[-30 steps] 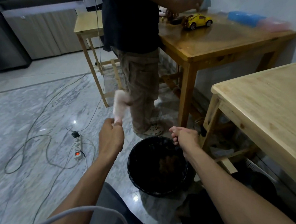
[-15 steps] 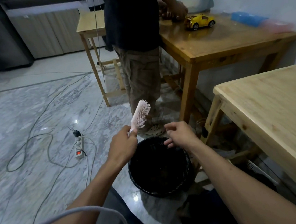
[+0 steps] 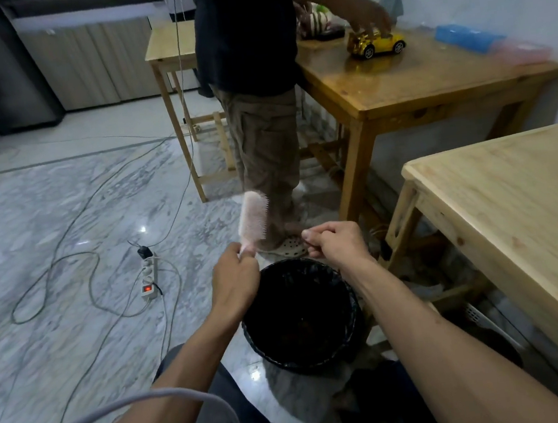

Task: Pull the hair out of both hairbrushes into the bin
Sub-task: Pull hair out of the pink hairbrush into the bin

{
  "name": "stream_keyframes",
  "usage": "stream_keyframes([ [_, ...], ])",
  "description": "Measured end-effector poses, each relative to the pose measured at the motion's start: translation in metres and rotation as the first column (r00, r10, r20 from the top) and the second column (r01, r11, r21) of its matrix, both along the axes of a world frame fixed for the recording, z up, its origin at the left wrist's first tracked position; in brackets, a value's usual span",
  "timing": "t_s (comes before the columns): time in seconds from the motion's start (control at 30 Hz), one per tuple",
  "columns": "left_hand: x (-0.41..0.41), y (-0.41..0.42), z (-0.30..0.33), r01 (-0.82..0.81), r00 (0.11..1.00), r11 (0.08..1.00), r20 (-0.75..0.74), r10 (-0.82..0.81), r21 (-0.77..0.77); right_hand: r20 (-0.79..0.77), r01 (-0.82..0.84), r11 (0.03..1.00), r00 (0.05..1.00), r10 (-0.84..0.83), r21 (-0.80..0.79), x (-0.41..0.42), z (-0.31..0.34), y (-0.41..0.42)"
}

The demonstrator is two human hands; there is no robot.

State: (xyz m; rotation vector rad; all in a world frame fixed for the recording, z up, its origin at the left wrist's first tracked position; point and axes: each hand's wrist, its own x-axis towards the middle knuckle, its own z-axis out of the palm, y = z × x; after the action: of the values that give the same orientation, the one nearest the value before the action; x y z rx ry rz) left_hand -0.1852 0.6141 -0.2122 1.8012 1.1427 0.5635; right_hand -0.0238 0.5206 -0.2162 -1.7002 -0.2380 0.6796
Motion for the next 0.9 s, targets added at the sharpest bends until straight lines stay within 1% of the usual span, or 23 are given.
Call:
stream_keyframes([
  [0.03, -0.003, 0.006, 0.002, -0.05, 0.999, 0.999, 0.014, 0.05, -0.007, 0.004, 0.011, 0.999, 1.0, -0.011, -0.037, 0.002, -0.003, -0.004],
  [0.1, -0.009, 0.015, 0.005, -0.101, 0.995, 0.994, -0.001, 0.101, 0.046, 0.0, 0.005, 0.995, 1.0, -0.005, -0.097, 0.004, -0.008, -0.012],
  [0.2, -0.016, 0.019, 0.006, -0.068, 0.995, 0.983, -0.065, 0.081, 0.173, -0.002, -0.041, 0.987, 0.999, 0.042, -0.154, 0.005, -0.012, -0.02],
  [0.33, -0.017, 0.01, 0.0, -0.001, 0.995, 0.964, -0.095, 0.027, 0.265, 0.068, -0.243, 0.922, 0.959, 0.274, -0.302, 0.0, -0.009, -0.018],
  [0.4, -0.016, 0.006, -0.002, 0.039, 0.994, 0.948, -0.107, -0.006, 0.315, 0.084, -0.26, 0.93, 0.953, 0.291, -0.26, -0.002, -0.004, -0.013],
  [0.47, -0.016, 0.003, -0.004, 0.079, 0.991, 0.922, -0.131, -0.031, 0.379, 0.057, -0.249, 0.96, 0.964, 0.258, -0.127, -0.003, 0.002, -0.008],
  [0.53, -0.014, 0.0, -0.005, 0.116, 0.986, 0.895, -0.158, -0.051, 0.431, 0.033, -0.25, 0.968, 0.968, 0.25, -0.006, -0.004, 0.006, -0.002],
  [0.63, -0.011, -0.007, -0.004, 0.178, 0.977, 0.842, -0.192, -0.09, 0.51, -0.023, -0.251, 0.96, 0.967, 0.255, 0.123, -0.006, 0.011, 0.008],
  [0.67, -0.011, -0.009, -0.004, 0.199, 0.974, 0.818, -0.202, -0.104, 0.539, -0.039, -0.229, 0.964, 0.971, 0.236, 0.138, -0.006, 0.011, 0.011],
  [0.73, -0.013, -0.011, -0.006, 0.246, 0.963, 0.767, -0.236, -0.126, 0.592, -0.051, -0.165, 0.98, 0.984, 0.172, 0.114, -0.006, 0.01, 0.014],
  [0.8, -0.015, -0.009, -0.008, 0.279, 0.952, 0.733, -0.278, -0.127, 0.621, 0.0, -0.121, 0.993, 0.993, 0.121, 0.019, -0.005, 0.009, 0.011],
  [0.9, -0.018, -0.003, -0.01, 0.258, 0.95, 0.734, -0.304, -0.075, 0.628, 0.051, -0.067, 0.994, 0.996, 0.071, -0.084, -0.003, 0.003, 0.005],
])
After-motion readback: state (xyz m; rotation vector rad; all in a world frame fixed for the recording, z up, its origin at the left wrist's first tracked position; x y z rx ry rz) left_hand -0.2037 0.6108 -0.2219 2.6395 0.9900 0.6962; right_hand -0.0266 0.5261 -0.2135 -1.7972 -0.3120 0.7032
